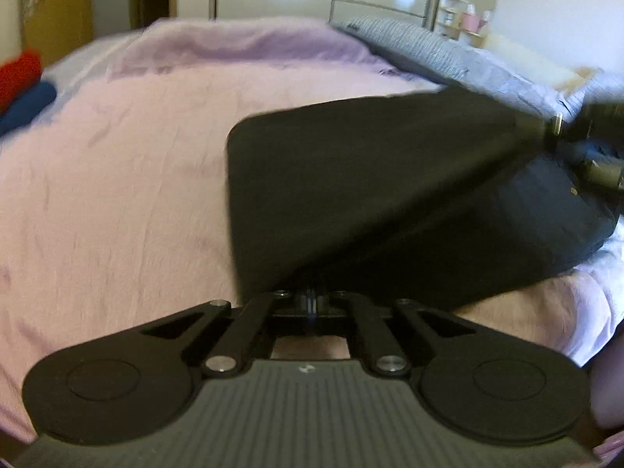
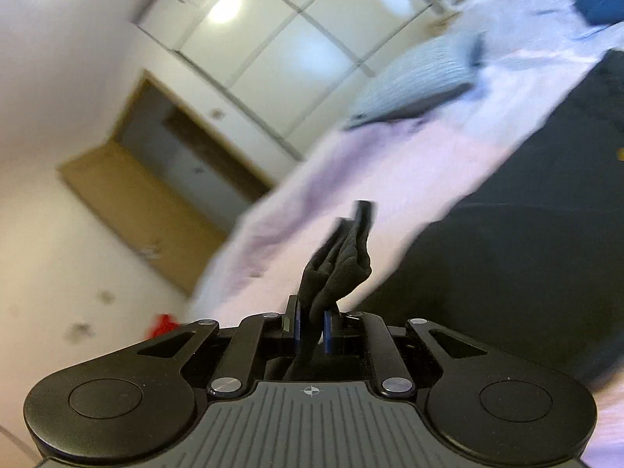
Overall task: Fold clothes
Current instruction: 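Lay the leg end onto the waistband with the left gripper while the right gripper pins it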
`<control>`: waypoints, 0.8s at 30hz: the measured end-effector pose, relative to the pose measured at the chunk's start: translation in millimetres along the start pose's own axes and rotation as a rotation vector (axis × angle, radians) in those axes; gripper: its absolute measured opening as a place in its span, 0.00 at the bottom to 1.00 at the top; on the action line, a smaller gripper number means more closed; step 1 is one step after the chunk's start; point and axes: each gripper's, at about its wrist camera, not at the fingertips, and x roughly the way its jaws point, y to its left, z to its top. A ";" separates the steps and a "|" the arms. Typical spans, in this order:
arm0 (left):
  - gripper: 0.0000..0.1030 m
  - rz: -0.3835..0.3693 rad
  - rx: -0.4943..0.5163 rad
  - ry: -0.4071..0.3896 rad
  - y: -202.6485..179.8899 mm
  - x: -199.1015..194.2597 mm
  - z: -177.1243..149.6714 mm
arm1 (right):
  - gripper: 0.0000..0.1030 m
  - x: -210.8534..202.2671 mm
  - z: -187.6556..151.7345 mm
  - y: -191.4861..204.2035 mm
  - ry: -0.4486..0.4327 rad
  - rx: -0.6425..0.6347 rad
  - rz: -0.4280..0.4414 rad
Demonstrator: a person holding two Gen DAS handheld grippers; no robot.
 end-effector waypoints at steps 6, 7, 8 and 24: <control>0.03 0.094 0.024 -0.017 -7.7 -10.2 -3.8 | 0.09 23.6 -21.1 -39.3 0.132 0.108 -0.115; 0.03 0.098 0.014 -0.017 -4.9 -12.1 -3.1 | 0.09 19.3 -18.8 -31.8 0.119 0.081 -0.084; 0.03 0.093 0.007 -0.013 -3.1 -12.4 -3.7 | 0.09 17.8 -17.1 -26.6 0.116 0.056 -0.065; 0.04 -0.107 0.001 -0.091 32.9 -54.0 42.1 | 0.36 8.8 -18.3 2.3 0.101 -0.171 -0.325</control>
